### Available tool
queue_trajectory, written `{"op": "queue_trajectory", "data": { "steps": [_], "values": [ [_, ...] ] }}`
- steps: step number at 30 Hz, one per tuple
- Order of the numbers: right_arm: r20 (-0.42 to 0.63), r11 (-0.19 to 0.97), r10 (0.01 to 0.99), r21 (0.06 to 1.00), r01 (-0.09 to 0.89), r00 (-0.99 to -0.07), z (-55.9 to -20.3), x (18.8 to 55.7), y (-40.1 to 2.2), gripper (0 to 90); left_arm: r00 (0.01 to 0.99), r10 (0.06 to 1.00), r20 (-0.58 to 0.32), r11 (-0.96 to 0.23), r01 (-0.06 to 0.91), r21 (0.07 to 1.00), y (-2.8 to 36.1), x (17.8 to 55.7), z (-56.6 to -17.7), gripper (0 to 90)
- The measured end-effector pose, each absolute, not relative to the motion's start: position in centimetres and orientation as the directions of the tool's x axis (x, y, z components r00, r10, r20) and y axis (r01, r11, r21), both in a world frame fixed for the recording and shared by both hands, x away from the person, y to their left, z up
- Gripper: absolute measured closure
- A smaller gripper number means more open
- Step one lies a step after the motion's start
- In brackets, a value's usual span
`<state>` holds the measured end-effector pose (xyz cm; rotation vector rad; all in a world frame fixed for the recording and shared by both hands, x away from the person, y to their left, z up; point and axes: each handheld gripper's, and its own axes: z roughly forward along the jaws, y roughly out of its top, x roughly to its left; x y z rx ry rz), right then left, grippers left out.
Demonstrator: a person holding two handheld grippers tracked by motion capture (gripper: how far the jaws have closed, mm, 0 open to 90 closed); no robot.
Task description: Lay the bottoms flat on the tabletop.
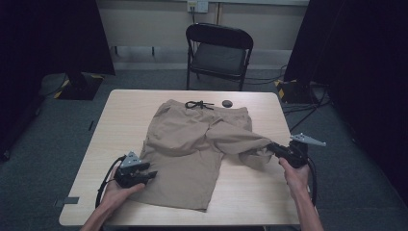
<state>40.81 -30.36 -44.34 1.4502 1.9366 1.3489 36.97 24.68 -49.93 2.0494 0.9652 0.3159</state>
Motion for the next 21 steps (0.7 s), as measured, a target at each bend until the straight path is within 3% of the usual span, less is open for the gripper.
{"op": "queue_trajectory", "data": {
  "steps": [4, 10, 15, 17, 21],
  "values": [
    [0.230, 0.025, 0.878, 0.854, 0.519, -0.420, -44.4, 39.8, -29.8, 55.4, 0.698, 0.706, -0.122, -0.396, 0.532, 0.749, 24.4, 35.8, -49.6, 51.9],
    [0.206, 0.069, 0.840, 0.878, 0.474, -0.502, -42.6, 38.1, -27.6, 44.4, 0.717, 0.687, -0.124, -0.411, 0.523, 0.747, 25.1, 33.9, -49.5, 53.2],
    [0.189, 0.095, 0.805, 0.895, 0.436, -0.563, -41.2, 37.8, -24.8, 42.9, 0.724, 0.681, -0.107, -0.469, 0.545, 0.695, 25.4, 33.0, -48.8, 55.9],
    [0.185, 0.131, 0.773, 0.889, 0.438, -0.606, -41.0, 38.0, -23.3, 44.9, 0.705, 0.691, -0.163, -0.393, 0.555, 0.733, 25.3, 33.2, -48.6, 55.6],
    [0.197, 0.209, 0.713, 0.857, 0.471, -0.673, -42.5, 38.7, -19.6, 60.0, 0.684, 0.682, -0.258, -0.262, 0.558, 0.788, 23.5, 34.5, -47.9, 53.4]
  ]
}}
